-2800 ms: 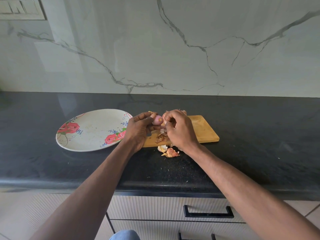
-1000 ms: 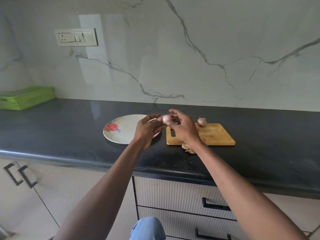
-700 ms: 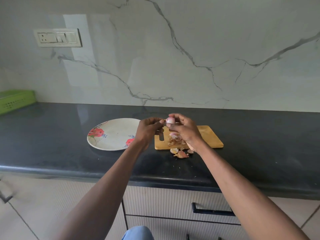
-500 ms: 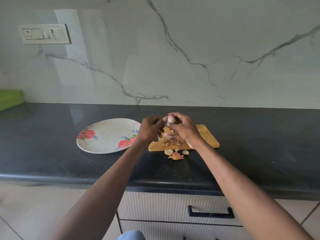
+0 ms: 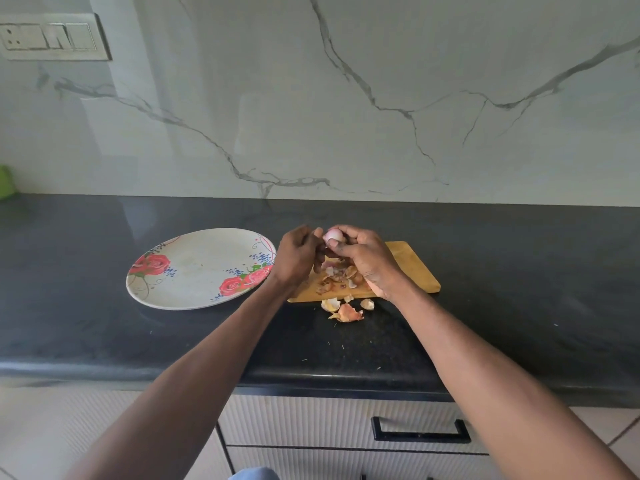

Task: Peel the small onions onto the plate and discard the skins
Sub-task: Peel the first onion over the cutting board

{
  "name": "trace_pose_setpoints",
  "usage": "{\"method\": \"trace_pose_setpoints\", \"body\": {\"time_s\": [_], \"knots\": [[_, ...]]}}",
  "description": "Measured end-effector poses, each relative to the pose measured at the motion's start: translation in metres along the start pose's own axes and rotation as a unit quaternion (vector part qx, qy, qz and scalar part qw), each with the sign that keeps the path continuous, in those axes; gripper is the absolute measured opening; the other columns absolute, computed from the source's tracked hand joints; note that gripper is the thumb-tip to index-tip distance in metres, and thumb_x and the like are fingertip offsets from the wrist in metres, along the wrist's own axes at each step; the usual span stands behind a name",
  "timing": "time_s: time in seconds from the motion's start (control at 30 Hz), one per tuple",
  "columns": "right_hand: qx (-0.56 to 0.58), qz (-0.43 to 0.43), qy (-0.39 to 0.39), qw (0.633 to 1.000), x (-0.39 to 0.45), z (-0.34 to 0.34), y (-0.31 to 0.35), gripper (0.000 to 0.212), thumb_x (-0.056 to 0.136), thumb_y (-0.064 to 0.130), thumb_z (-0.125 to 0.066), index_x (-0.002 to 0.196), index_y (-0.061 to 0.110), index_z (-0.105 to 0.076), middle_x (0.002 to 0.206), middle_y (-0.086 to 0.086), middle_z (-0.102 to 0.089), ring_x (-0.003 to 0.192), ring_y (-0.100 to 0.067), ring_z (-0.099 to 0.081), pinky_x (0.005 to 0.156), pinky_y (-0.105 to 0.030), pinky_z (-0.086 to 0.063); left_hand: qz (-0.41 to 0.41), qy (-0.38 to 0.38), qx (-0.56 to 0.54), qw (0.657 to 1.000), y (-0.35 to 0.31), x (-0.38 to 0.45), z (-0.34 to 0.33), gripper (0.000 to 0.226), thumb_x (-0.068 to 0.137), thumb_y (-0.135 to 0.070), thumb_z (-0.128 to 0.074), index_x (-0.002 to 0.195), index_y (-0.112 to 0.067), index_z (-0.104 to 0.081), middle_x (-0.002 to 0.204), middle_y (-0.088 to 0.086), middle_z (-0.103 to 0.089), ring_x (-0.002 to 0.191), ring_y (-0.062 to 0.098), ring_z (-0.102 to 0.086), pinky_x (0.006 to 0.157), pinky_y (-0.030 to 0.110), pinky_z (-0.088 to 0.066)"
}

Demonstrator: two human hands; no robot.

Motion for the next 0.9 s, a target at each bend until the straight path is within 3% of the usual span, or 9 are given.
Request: {"method": "trace_pose_setpoints", "body": {"time_s": [0.13, 0.27, 0.47, 0.57, 0.67, 0.73, 0.8, 0.9], "knots": [[0.085, -0.028, 0.016, 0.996, 0.002, 0.002, 0.0, 0.02, 0.093, 0.006, -0.066, 0.113, 0.008, -0.07, 0.11, -0.019, -0.072, 0.1, -0.032, -0.072, 0.085, -0.057, -0.058, 0.024, -0.006, -0.086, 0.996, 0.0, 0.001, 0.002, 0.028, 0.107, -0.016, -0.048, 0.084, -0.001, -0.056, 0.061, 0.005, -0.061, 0.05, 0.018, -0.052, 0.049, 0.03, -0.045], [0.171, -0.05, 0.045, 0.983, 0.001, -0.002, 0.007, 0.018, 0.097, 0.006, -0.059, 0.113, 0.005, -0.065, 0.104, -0.013, -0.074, 0.099, -0.024, -0.072, 0.081, -0.051, -0.057, 0.048, -0.055, -0.189, 0.979, -0.003, 0.008, 0.008, 0.028, 0.106, -0.011, -0.048, 0.08, -0.004, -0.055, 0.063, 0.007, -0.059, 0.054, 0.018, -0.056, 0.05, 0.029, -0.045], [0.171, -0.037, 0.012, 0.985, 0.002, 0.001, 0.008, 0.026, 0.089, -0.002, -0.067, 0.114, 0.004, -0.063, 0.11, -0.018, -0.072, 0.097, -0.028, -0.071, 0.079, -0.054, -0.06, 0.03, -0.061, -0.103, 0.992, 0.002, 0.009, 0.015, 0.018, 0.097, -0.011, -0.065, 0.09, 0.005, -0.061, 0.07, 0.005, -0.07, 0.059, 0.018, -0.062, 0.064, 0.036, -0.05], [0.151, -0.034, -0.038, 0.987, 0.002, 0.008, 0.006, 0.034, 0.079, -0.005, -0.076, 0.108, 0.008, -0.063, 0.111, -0.022, -0.071, 0.092, -0.033, -0.07, 0.088, -0.061, -0.055, 0.034, -0.059, -0.078, 0.995, 0.003, 0.008, 0.014, 0.01, 0.092, -0.001, -0.068, 0.102, -0.001, -0.067, 0.088, 0.007, -0.072, 0.078, 0.019, -0.068, 0.073, 0.035, -0.055], [0.118, -0.03, -0.065, 0.99, 0.0, 0.011, 0.005, 0.039, 0.074, -0.008, -0.077, 0.102, 0.019, -0.073, 0.111, -0.019, -0.071, 0.097, -0.039, -0.069, 0.093, -0.067, -0.051, 0.029, -0.042, -0.052, 0.997, 0.002, 0.006, 0.013, 0.026, 0.099, 0.0, -0.055, 0.119, -0.01, -0.066, 0.108, 0.003, -0.075, 0.103, 0.013, -0.068, 0.086, 0.024, -0.053], [0.101, -0.027, -0.071, 0.992, -0.002, 0.011, 0.007, 0.043, 0.075, -0.01, -0.076, 0.105, 0.021, -0.076, 0.112, -0.015, -0.071, 0.108, -0.042, -0.067, 0.092, -0.064, -0.052, 0.025, -0.024, -0.074, 0.997, 0.0, 0.005, 0.014, 0.036, 0.097, 0.005, -0.052, 0.126, -0.013, -0.063, 0.119, 0.005, -0.072, 0.111, 0.014, -0.066, 0.091, 0.026, -0.053], [0.048, -0.011, -0.079, 0.996, -0.005, 0.009, 0.01, 0.045, 0.075, -0.007, -0.079, 0.112, 0.018, -0.071, 0.111, -0.01, -0.071, 0.108, -0.034, -0.068, 0.09, -0.055, -0.057, 0.031, -0.002, -0.121, 0.992, -0.003, 0.002, 0.013, 0.029, 0.097, 0.002, -0.056, 0.122, -0.011, -0.065, 0.117, 0.01, -0.072, 0.104, 0.021, -0.07, 0.086, 0.034, -0.057], [-0.039, 0.023, -0.09, 0.995, -0.01, 0.004, 0.014, 0.043, 0.074, 0.0, -0.084, 0.11, 0.011, -0.061, 0.105, -0.008, -0.071, 0.096, -0.017, -0.069, 0.069, -0.031, -0.061, 0.046, 0.05, -0.151, 0.986, -0.006, -0.002, 0.007, 0.021, 0.096, -0.01, -0.063, 0.117, -0.007, -0.068, 0.111, 0.015, -0.073, 0.095, 0.028, -0.072, 0.083, 0.044, -0.059]]}}
Point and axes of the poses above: each hand's wrist, its own x-axis towards the middle knuckle, its own z-axis out of the back of the hand, y = z × x, the point moved 4 cm from there along x, towards the middle knuckle
